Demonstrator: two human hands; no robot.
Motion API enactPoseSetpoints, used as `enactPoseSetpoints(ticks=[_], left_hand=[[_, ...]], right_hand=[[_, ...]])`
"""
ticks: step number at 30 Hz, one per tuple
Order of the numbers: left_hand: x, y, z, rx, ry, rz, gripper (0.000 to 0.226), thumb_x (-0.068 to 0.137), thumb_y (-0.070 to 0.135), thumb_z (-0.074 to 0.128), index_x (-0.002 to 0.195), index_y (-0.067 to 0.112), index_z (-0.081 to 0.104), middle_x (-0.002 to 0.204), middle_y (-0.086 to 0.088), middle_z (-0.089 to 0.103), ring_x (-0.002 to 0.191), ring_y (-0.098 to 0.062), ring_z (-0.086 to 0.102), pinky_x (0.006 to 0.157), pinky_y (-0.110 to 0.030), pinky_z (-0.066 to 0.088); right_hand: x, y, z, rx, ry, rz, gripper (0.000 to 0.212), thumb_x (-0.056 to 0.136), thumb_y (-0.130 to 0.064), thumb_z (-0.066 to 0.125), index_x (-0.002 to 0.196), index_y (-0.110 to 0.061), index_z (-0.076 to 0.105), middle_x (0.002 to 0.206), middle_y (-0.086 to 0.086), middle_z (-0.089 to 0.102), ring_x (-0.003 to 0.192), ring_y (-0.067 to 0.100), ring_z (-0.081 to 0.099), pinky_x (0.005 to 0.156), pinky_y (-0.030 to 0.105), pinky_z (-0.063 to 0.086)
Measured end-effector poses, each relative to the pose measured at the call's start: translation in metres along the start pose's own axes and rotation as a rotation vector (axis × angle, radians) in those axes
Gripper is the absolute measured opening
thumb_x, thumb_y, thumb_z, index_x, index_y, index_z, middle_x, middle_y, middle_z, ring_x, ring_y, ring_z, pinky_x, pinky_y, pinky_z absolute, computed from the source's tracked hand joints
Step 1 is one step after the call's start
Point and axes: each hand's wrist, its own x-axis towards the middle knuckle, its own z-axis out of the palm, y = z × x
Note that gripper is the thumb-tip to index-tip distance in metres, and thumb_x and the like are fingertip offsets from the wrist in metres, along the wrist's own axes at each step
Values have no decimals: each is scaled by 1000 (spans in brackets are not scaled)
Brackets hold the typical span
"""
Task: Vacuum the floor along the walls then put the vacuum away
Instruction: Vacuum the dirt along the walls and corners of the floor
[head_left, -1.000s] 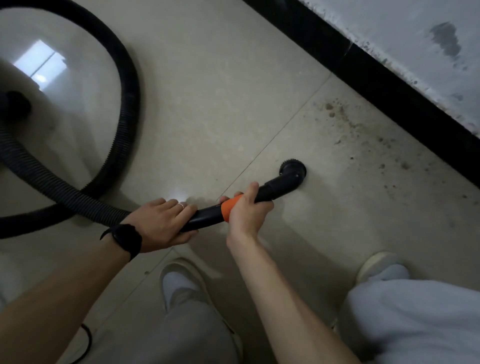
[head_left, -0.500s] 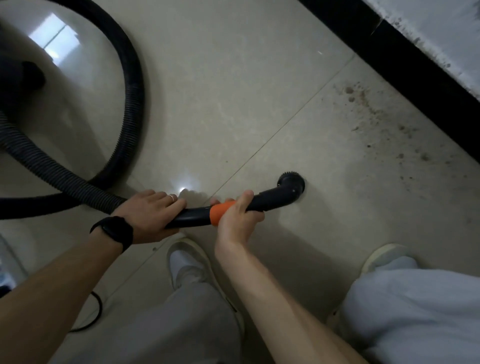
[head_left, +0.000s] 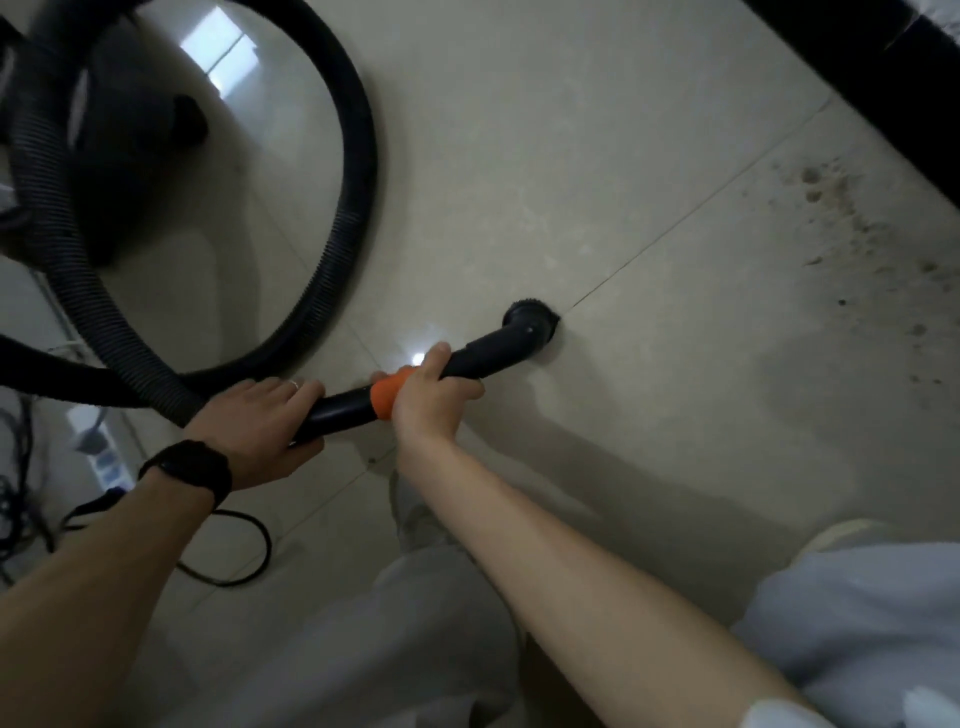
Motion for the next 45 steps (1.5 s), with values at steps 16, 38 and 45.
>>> enactPoseSetpoints(ticks=[16,38,45], left_hand=[[135,80,-37,56,165,313,40,70,34,81,97,13,60,76,-4,62,65,-27,62,58,-34,48],[208,137,-55,-179,134,137,29,79,45,55,91,28,33,64,10,43,55,-18,46,50,-29,30],[182,103,-46,-60,248,266,43,57,31,85,85,20,54,57,8,50,44,-18,49,49,-22,23]], right_hand=[[42,-102,-77,293,222,-291,38,107,-43,48,127,-13,35,75,4,58,48,16,67,51,25,54],[73,-201,-107,37,211,-396,38,106,-43,46,126,-11,38,85,6,65,52,18,72,67,37,63],[68,-161,-86,68,203,-367,36,108,-46,42,123,-15,34,84,3,65,53,16,71,54,21,54]])
